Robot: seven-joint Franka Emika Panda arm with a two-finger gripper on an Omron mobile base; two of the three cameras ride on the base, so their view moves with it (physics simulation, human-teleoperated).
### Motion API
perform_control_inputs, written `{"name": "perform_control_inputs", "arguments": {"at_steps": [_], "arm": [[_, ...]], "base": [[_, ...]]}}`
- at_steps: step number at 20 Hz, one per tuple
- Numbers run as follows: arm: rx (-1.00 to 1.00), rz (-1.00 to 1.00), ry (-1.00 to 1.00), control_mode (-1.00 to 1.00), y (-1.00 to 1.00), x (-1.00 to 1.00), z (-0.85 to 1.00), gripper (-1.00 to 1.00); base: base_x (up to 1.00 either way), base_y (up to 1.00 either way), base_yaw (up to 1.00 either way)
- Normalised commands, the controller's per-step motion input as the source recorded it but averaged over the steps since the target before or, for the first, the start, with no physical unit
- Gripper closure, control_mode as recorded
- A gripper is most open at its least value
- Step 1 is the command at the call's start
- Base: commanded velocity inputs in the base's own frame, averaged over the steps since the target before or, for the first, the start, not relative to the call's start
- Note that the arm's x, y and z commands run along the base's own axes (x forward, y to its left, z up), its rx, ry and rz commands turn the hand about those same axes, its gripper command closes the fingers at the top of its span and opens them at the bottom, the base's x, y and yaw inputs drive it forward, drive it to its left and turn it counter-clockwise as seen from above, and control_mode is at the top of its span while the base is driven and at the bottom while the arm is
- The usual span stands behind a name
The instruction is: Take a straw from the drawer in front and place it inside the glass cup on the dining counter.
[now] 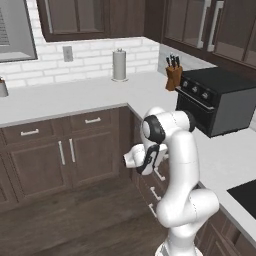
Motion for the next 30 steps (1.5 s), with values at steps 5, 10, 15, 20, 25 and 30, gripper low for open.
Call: {"name": "perform_control_inputs", "arguments": {"at_steps": [5, 10, 15, 20, 25, 30], "arm": [[0.03, 0.00, 0.03, -1.00, -0.16, 0.23, -0.27, -1.00], [0.02, 0.00, 0.03, -1.00, -0.16, 0.23, -0.30, -1.00], [0.01, 0.00, 0.06, -1.00, -0.18, 0.30, -0.36, -1.00], [0.01, 0.03, 0.08, -1.00, -0.20, 0.53, -0.28, -1.00], [0.02, 0.02, 0.05, -1.00, -0.41, 0.52, -0.07, -1.00], [0.03, 0.03, 0.06, -1.00, -0.37, 0.50, -0.17, -1.00]], "base": [[0.00, 0.00, 0.00], [0.00, 0.00, 0.00], [0.00, 0.00, 0.00], [0.00, 0.00, 0.00], [0.00, 0.00, 0.00], [0.00, 0.00, 0.00]]}}
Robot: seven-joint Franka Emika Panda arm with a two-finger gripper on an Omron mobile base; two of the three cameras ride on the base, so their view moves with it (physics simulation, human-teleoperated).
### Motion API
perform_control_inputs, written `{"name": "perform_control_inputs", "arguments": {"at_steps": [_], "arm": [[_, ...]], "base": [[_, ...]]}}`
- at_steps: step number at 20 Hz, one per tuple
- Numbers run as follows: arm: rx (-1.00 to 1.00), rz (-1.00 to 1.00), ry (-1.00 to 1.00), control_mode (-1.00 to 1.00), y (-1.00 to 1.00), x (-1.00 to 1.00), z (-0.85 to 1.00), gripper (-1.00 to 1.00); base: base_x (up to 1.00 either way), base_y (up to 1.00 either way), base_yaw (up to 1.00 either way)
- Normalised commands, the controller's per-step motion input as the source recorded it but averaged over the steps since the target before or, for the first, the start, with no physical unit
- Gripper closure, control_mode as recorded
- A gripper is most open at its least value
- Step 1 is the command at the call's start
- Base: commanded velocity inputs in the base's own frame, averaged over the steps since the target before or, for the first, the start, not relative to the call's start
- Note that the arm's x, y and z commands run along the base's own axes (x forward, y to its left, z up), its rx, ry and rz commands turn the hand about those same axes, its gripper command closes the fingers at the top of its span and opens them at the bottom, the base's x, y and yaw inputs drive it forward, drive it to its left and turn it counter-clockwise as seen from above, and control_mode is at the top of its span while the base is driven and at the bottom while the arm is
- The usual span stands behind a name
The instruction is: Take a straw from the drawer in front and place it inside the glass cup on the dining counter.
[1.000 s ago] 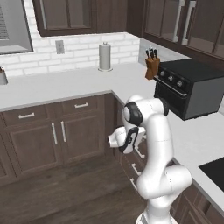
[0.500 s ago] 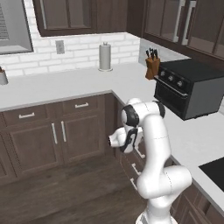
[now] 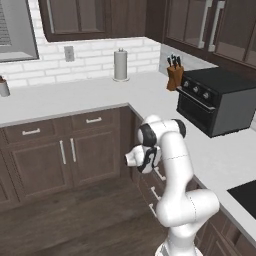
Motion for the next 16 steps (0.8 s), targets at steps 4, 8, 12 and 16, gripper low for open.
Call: {"name": "perform_control_inputs", "arguments": {"at_steps": [4, 8, 12, 16], "arm": [[0.01, 0.04, 0.04, -1.00, -0.09, 0.11, -0.09, 1.00], [0.00, 0.02, 0.00, -1.00, 0.00, 0.00, 0.00, 1.00], [0.00, 0.03, 0.00, -1.00, 0.00, -0.04, 0.00, 1.00], [0.00, 0.04, 0.00, -1.00, 0.28, -0.24, 0.00, 1.00]], "base": [[0.00, 0.00, 0.00], [0.00, 0.00, 0.00], [0.00, 0.00, 0.00], [0.00, 0.00, 0.00]]}}
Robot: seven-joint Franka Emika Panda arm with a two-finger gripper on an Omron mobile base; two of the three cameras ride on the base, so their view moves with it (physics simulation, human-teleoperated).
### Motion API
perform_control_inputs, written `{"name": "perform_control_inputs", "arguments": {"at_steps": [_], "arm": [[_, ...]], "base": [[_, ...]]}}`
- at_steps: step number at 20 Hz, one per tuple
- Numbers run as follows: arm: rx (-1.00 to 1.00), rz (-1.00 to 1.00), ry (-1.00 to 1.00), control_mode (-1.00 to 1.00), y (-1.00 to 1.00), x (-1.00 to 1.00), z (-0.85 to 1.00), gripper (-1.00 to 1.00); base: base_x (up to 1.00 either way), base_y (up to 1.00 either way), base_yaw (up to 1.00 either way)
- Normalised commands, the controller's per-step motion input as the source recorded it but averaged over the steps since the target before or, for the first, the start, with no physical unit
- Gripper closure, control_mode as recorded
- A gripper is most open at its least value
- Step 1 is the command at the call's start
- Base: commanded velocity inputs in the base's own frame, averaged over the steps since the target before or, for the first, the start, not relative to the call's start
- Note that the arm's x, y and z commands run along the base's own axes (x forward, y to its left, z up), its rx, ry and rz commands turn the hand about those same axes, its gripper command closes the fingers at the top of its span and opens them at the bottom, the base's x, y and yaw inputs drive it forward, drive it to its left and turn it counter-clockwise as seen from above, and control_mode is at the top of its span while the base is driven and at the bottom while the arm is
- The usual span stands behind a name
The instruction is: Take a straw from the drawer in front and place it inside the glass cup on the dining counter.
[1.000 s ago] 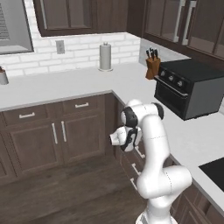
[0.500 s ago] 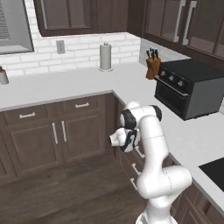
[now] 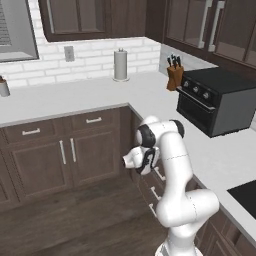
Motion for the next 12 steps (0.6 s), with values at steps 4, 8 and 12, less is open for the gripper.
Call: {"name": "perform_control_inputs", "arguments": {"at_steps": [4, 8, 12], "arm": [[0.00, 0.05, 0.00, -1.00, 0.61, -0.24, 0.00, 1.00], [0.04, 0.06, 0.02, -1.00, 0.83, -0.21, 0.00, 1.00], [0.07, 0.02, 0.06, -1.00, 0.91, -0.20, 0.00, 1.00]], "base": [[0.00, 0.00, 0.00], [0.00, 0.00, 0.00], [0.00, 0.00, 0.00]]}}
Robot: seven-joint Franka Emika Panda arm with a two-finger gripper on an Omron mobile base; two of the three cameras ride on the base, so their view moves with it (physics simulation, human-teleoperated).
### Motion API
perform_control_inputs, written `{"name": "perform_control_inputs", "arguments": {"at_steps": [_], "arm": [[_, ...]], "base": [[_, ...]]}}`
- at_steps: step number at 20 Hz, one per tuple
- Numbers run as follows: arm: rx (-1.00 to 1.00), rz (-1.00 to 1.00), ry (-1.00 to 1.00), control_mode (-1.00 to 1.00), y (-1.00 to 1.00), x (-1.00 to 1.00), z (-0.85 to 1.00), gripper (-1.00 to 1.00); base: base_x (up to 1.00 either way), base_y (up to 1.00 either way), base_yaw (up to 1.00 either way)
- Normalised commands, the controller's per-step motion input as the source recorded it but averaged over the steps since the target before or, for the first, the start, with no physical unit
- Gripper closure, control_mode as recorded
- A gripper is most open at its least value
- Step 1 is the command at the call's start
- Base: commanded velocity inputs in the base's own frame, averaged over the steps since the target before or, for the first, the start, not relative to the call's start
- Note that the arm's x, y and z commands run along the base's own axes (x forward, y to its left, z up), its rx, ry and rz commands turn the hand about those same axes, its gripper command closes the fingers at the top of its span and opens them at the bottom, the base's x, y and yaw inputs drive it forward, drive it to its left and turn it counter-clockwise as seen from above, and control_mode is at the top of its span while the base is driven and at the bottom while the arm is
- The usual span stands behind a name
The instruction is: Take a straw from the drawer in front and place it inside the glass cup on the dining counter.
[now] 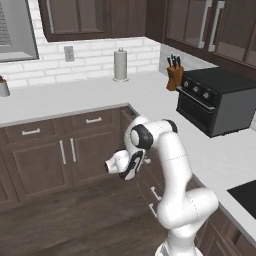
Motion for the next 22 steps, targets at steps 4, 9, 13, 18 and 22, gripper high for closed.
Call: {"name": "perform_control_inputs", "arguments": {"at_steps": [4, 9, 13, 18, 22], "arm": [[0.06, 0.00, 0.09, -1.00, 1.00, -0.11, 0.06, 1.00], [0.06, 0.00, 0.09, -1.00, 1.00, -0.08, 0.08, 1.00], [0.06, 0.00, 0.07, -1.00, 0.92, -0.11, 0.12, -1.00], [0.31, 0.04, 0.07, -1.00, 0.34, -0.33, 0.53, -1.00], [0.51, 0.08, 0.13, -1.00, 0.13, -0.31, 0.84, -1.00]], "base": [[0.00, 0.00, 0.00], [0.00, 0.00, 0.00], [0.00, 0.00, 0.00], [0.00, 0.00, 0.00], [0.00, 0.00, 0.00]]}}
